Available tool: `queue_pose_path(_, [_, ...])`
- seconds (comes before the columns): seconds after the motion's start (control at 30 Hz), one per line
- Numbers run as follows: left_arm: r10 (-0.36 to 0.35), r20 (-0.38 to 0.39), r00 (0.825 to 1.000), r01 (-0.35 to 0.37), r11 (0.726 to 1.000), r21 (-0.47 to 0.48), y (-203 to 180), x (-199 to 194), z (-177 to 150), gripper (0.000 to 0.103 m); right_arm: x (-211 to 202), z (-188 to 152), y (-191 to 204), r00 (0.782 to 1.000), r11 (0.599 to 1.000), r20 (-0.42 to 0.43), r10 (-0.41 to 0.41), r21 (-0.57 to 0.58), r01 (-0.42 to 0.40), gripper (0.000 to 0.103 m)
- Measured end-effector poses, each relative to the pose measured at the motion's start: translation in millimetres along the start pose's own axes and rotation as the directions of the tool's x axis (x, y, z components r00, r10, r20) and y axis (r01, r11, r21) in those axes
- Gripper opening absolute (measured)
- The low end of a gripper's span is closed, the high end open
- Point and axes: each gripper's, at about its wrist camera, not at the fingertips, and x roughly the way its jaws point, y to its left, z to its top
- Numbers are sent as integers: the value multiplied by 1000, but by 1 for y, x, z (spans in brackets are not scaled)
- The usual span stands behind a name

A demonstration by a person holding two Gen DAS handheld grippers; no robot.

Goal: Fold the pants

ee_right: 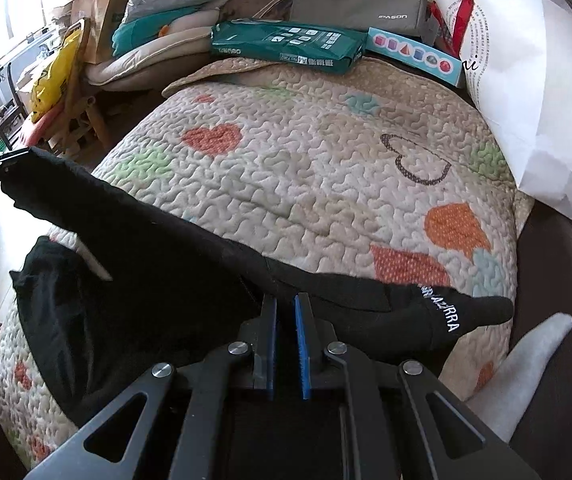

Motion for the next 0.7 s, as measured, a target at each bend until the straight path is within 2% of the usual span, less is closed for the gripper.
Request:
queue_pose_path(0.23, [18, 1, 1000, -18, 1000, -10, -7, -27, -43, 14, -15, -37, 26, 1000, 1000, -21, 11, -14, -12, 9])
queue_pose_path(0.4, [41, -41, 998, -41, 999, -3, -12, -31, -84, 15, -24, -71, 51, 998, 999, -56, 22, -41, -25, 9])
queue_pose_path(0.6, [87, -89, 992, -88, 996, 1, -9, -30, -116, 20, -18, -113, 78, 992, 997, -122, 24, -67, -33, 8])
queue_pose_path(0.7, [126, -108, 986, -128, 992, -11, -2, -31, -131, 37, -9, -138, 92, 986, 996, -164, 41, -76, -55, 6])
